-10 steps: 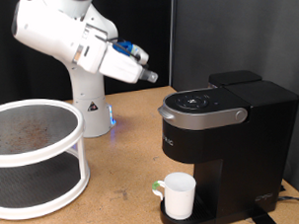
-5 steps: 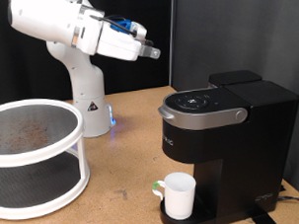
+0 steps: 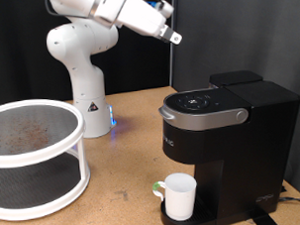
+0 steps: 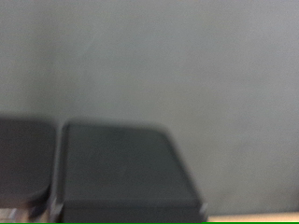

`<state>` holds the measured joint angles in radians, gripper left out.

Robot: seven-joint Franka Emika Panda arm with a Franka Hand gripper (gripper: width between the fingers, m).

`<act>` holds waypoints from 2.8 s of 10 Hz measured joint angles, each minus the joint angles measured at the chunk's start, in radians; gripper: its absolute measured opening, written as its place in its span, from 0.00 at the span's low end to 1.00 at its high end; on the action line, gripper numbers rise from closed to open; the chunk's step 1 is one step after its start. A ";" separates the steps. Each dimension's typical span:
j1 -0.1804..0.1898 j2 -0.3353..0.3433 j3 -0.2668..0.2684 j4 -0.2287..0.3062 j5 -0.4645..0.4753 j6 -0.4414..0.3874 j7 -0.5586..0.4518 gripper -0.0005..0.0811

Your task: Make a cup of coffee with the keurig machine

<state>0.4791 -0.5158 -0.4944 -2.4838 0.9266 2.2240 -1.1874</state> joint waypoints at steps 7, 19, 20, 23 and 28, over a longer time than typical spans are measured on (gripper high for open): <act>-0.036 0.099 0.115 0.116 -0.314 0.002 0.236 0.99; -0.044 0.308 0.201 0.260 -0.582 0.007 0.365 0.99; -0.044 0.314 0.201 0.249 -0.576 0.016 0.343 0.87; -0.043 0.318 0.201 0.214 -0.540 0.025 0.301 0.45; -0.042 0.376 0.203 0.195 -0.523 0.046 0.302 0.03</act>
<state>0.4370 -0.1398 -0.2915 -2.2889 0.4032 2.2703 -0.8853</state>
